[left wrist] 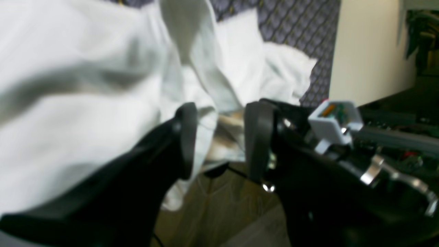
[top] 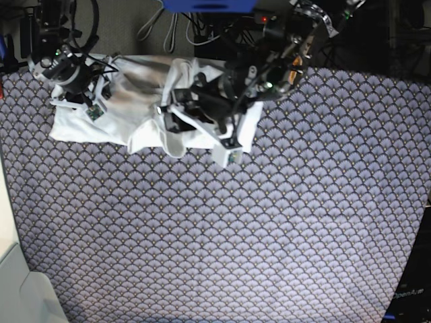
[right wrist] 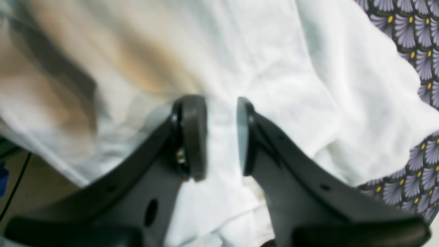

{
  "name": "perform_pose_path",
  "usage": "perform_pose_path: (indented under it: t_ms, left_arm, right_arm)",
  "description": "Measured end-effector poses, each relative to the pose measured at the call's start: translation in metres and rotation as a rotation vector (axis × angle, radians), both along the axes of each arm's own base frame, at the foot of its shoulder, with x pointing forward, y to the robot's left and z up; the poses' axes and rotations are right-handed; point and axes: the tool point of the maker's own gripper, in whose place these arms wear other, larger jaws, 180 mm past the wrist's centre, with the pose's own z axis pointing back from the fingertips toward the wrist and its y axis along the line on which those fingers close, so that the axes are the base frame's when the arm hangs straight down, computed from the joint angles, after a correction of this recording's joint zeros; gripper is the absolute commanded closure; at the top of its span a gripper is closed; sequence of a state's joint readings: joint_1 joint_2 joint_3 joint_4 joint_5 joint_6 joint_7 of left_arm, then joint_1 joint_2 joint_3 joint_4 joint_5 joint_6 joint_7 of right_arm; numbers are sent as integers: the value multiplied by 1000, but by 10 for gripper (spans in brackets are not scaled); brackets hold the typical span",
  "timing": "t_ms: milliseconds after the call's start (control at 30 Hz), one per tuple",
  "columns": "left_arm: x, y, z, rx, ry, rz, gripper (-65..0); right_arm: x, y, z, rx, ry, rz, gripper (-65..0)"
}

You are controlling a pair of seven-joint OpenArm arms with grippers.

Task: Fold the T-shirt properly
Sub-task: 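Lower the held shirt end onto the folded shirt with the left gripper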

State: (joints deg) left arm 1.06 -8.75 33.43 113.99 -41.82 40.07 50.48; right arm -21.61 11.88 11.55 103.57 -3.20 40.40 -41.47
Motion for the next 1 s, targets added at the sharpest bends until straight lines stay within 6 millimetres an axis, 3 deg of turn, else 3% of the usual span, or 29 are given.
perform_pose_path:
  t_ms: [133, 200, 333, 467, 567, 767, 867, 1000]
  left_arm:
    - [19, 41, -9, 20, 29, 104, -229]
    - [19, 53, -13, 18, 51, 137, -197]
    - [15, 52, -18, 8, 82, 135, 0]
    - [3, 52, -46, 48, 185, 111, -4]
    - [-14, 37, -64, 73, 264, 38, -2]
    - [-38, -18, -63, 106, 263, -203, -2]
    - [-37, -32, -64, 112, 261, -236, -2]
    - [-27, -36, -55, 109, 218, -240, -1]
  right_arm:
    - [0, 0, 0, 0, 1, 0, -140]
    - [0, 0, 0, -3, 1, 0, -140]
    - [0, 0, 0, -1, 0, -1, -140]
    - [0, 0, 0, -1, 1, -1, -140]
    - [0, 0, 0, -5, 1, 0, -140]
    - [0, 0, 0, -3, 0, -2, -140]
    - [0, 0, 0, -3, 0, -2, -140]
    - [0, 0, 0, -3, -1, -2, -140]
